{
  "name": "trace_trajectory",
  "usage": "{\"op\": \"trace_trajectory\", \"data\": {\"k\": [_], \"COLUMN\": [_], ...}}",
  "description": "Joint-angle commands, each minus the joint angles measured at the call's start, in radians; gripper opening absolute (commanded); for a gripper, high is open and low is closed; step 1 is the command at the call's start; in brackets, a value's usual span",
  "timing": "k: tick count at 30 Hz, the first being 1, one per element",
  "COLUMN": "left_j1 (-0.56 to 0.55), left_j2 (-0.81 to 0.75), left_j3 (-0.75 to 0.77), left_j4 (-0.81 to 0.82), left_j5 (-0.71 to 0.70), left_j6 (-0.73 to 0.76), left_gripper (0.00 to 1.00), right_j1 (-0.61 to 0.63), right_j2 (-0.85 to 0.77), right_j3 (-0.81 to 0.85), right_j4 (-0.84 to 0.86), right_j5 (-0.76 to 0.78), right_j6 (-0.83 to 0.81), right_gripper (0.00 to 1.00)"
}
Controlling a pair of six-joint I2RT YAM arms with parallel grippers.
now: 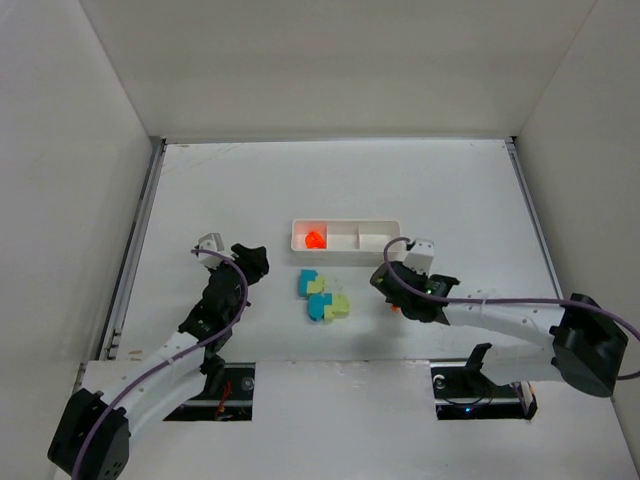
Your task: Sort the legos into containers by color
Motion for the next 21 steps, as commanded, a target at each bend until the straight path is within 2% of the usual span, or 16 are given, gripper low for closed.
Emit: {"op": "trace_trajectory", "data": {"k": [1,5,8,16,21], "left_j1": [-0.005,-0.013,-0.013,-0.016,-0.018], "left_j2": [0.012,0.003,-0.009,-0.002,0.0], "left_j3": [0.004,0.004,0.003,0.003,0.003], "left_j4": [0.032,0.028,0.023,0.029,0.031], "left_j5": [-0.003,-0.008,-0.008,-0.003,-0.003], "left_j6": [0.012,0.012,0.014,0.012,0.012], "left_gripper": [0.5,0.5,0.5,0.5,0.5], "right_j1": [0.019,0.031,0.031,0.04,0.05], "right_j2": [0.026,0.081,0.122,0.161,0.188], "right_j3": [-0.004,0.012,0.022,0.026,0.03], "right_j4": [-0.096,-0.039,-0.01,0.001,0.007], "right_j5": [-0.006,-0.04,-0.069,-0.096,-0.091], "right_j6": [0.136,0.127,0.125,0.139,0.136], "right_gripper": [0.42,0.5,0.51,0.4,0.26]}}
